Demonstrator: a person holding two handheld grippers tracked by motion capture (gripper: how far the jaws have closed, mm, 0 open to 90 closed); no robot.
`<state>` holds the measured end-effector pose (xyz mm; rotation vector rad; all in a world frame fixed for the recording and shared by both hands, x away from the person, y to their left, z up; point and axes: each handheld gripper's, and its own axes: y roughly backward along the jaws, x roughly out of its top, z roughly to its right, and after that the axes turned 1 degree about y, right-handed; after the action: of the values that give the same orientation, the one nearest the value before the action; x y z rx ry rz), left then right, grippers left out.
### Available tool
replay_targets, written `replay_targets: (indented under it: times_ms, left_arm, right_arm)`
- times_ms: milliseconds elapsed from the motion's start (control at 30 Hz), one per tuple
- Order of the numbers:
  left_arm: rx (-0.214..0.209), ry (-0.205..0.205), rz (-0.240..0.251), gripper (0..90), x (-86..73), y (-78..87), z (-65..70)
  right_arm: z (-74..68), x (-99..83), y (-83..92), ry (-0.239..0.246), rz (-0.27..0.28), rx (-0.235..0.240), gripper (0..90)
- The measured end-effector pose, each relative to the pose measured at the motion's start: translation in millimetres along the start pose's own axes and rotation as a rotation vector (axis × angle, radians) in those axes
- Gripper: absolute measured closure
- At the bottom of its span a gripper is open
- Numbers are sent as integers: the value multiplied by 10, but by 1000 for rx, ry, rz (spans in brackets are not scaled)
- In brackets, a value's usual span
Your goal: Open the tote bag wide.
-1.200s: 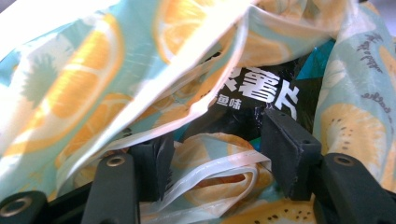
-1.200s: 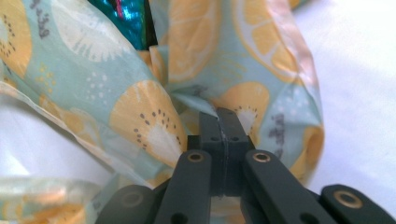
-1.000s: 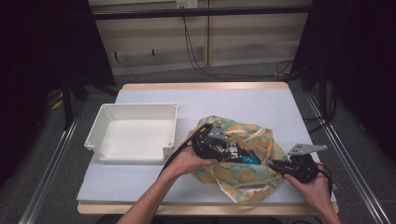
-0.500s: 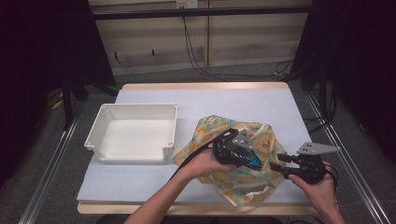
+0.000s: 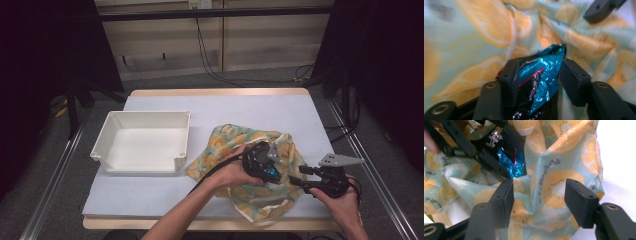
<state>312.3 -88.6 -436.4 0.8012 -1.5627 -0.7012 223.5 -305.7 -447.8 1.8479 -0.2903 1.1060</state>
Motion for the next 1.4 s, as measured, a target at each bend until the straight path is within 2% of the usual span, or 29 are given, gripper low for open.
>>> replay_targets:
  times_ms: [100,167,233,267,333,400,433,533,633,667,700,733,767,800,867,933,1000,1067,1200,1267,1400]
  left_arm:
    - [21,-8,-19,416,-8,-56,17]
    - [13,-9,-21,375,-29,-106,33]
    - [28,-12,-24,375,-36,-123,35]
    - [31,-8,-22,411,-36,-122,26]
    - [40,-16,-33,420,-41,-129,19]
    - [70,-34,-47,456,-44,-137,23]
    - [71,-38,-50,457,-45,-140,24]
    - [111,-62,-81,465,-36,-159,59]
    - [128,-66,-91,495,-30,-160,63]
    - [141,-61,-86,529,-30,-158,61]
    - [140,-42,-85,574,-34,-145,49]
    - [124,-26,-77,665,-40,-132,30]
    - [106,-20,-79,665,-44,-117,12]
    - [107,8,-72,763,-55,-113,3]
    - [115,4,-78,774,-48,-100,13]
    - [123,15,-73,844,-47,-94,32]
    - [107,43,-54,868,-57,-56,13]
    - [67,96,-18,876,-73,27,-49]
    - [56,115,16,880,-70,94,-47]
    - [41,112,36,880,-71,144,-36]
    - [6,132,92,879,-79,257,-28]
  right_arm:
    - [2,-2,-16,0,-4,1,381]
    - [-6,-4,-20,3,-6,3,372]
    - [-7,-8,-23,4,-8,8,366]
    - [-1,-12,-26,2,-9,12,364]
    - [3,-12,-29,3,-9,15,363]
    - [5,-9,-31,-1,-9,17,361]
    - [6,-8,-30,-1,-9,19,361]
    - [9,-14,-36,5,-16,23,360]
    - [5,-17,-42,6,-18,26,359]
    - [2,-16,-41,6,-20,26,358]
    - [1,-15,-41,7,-20,25,357]
    - [-3,-11,-41,9,-16,26,356]
    - [-3,-11,-41,9,-16,26,356]
    - [-10,-6,-44,11,-15,28,356]
    - [-13,-4,-46,18,-19,35,355]
    - [-37,-1,-59,22,-26,43,353]
    - [-36,4,-66,28,-27,47,351]
    - [-40,14,-64,28,-23,51,349]
    - [-60,27,-74,34,-23,51,345]
    - [-79,43,-83,32,-20,50,336]
    - [-108,104,-94,45,-14,55,322]
